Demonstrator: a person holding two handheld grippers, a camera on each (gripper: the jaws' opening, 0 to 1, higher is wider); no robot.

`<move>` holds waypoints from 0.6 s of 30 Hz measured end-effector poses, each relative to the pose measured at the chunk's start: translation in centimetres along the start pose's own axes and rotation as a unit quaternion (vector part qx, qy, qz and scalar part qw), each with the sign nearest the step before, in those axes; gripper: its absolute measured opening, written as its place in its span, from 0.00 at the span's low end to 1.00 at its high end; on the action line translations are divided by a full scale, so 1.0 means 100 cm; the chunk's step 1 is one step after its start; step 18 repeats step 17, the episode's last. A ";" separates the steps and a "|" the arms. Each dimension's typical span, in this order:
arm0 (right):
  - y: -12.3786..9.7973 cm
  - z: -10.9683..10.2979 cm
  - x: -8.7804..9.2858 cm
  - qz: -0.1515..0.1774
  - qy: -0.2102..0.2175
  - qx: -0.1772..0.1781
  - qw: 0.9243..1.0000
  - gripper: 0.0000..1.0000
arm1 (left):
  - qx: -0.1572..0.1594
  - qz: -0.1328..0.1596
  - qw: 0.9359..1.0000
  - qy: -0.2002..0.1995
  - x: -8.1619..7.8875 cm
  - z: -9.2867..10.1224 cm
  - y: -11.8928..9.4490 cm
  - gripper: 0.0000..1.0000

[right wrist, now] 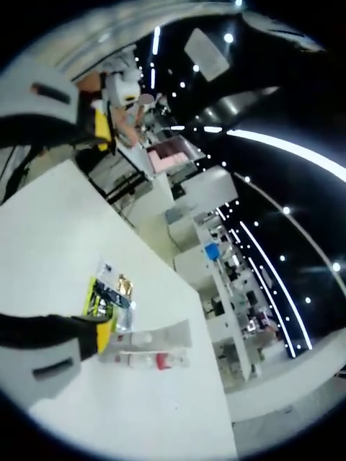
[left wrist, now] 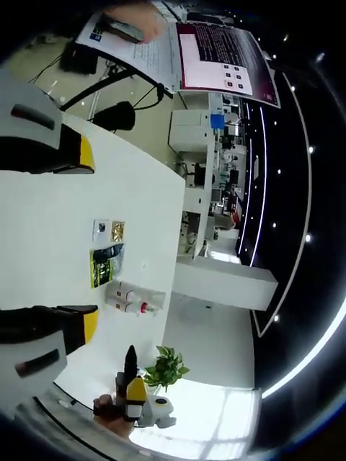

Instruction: Arrange the skincare products in the storage area until every visible bottle or jar stands upright without overlapping.

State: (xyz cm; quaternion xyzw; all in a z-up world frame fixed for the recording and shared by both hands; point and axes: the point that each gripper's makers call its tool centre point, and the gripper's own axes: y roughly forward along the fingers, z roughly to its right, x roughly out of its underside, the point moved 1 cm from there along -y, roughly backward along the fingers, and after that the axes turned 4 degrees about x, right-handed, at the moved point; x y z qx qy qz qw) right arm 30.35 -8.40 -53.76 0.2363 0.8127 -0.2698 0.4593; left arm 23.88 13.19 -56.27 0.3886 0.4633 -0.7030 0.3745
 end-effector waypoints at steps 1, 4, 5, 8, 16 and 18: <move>0.000 0.000 0.000 -0.001 0.000 0.000 1.000 0.96 | 0.001 -0.001 1.000 0.001 0.000 0.000 0.001 0.77; 0.001 0.000 0.001 -0.003 -0.001 -0.001 1.000 0.96 | 0.003 -0.006 1.000 0.002 0.001 0.001 0.002 0.77; 0.001 0.000 0.000 -0.002 -0.001 -0.002 1.000 0.96 | 0.004 -0.008 1.000 0.004 0.002 0.000 0.002 0.77; 0.002 0.001 0.001 -0.003 0.000 -0.002 1.000 0.96 | 0.004 -0.010 1.000 0.004 0.002 -0.001 0.003 0.77; 0.003 0.005 0.001 -0.005 0.004 0.001 1.000 0.96 | 0.004 -0.012 1.000 0.005 0.002 -0.002 0.007 0.77; 0.004 0.005 0.001 -0.005 0.003 0.001 1.000 0.96 | 0.004 -0.011 1.000 0.005 0.002 -0.002 0.007 0.77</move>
